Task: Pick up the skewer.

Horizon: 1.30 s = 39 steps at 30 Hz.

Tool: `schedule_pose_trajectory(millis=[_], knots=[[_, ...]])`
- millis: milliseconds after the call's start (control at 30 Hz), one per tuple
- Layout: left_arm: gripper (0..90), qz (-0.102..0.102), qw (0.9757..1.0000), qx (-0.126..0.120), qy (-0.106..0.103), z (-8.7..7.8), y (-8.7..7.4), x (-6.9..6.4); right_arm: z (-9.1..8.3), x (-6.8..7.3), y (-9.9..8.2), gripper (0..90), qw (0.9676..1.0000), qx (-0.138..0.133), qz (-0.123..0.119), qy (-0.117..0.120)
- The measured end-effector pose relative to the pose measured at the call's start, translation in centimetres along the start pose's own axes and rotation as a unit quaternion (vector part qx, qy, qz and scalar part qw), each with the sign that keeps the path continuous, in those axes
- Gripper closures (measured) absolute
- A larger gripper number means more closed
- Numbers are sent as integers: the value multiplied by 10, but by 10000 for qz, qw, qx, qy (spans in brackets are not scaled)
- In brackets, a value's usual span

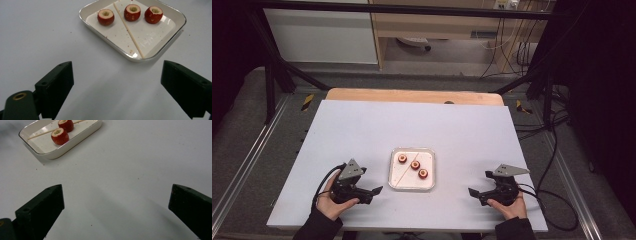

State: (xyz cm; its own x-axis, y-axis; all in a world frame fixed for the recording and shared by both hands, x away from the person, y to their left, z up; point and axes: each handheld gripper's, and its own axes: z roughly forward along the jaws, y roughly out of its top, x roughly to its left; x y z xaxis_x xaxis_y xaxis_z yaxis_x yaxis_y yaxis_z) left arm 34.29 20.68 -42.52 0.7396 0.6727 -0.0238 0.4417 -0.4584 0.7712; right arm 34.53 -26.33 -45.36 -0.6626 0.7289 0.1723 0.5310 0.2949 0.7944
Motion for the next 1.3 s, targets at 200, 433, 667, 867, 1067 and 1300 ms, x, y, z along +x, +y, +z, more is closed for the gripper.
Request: schedule_pose_trajectory(millis=[200, 433, 667, 867, 1067, 1300], knots=[[119, 35, 10000, 91, 20, 8, 18, -10, 1, 0, 0, 7, 10000, 21, -12, -2], [179, 35, 9998, 185, 118, 21, 32, -17, 1, 0, 0, 7, 10000, 29, -16, 3], [256, -9, 9991, 392, 133, 44, 42, -23, 0, 1, 0, 8, 10000, 32, -10, 4], [371, -186, 9986, 462, 149, 61, 44, -27, 0, 1, 0, 8, 10000, 34, -18, 8], [539, -262, 9978, 564, 212, 71, 40, -33, 0, 1, 0, 9, 10000, 36, -7, 14], [656, -272, 9977, 555, 290, 74, 38, -37, 1, 0, 0, 9, 10000, 44, -39, 10]])
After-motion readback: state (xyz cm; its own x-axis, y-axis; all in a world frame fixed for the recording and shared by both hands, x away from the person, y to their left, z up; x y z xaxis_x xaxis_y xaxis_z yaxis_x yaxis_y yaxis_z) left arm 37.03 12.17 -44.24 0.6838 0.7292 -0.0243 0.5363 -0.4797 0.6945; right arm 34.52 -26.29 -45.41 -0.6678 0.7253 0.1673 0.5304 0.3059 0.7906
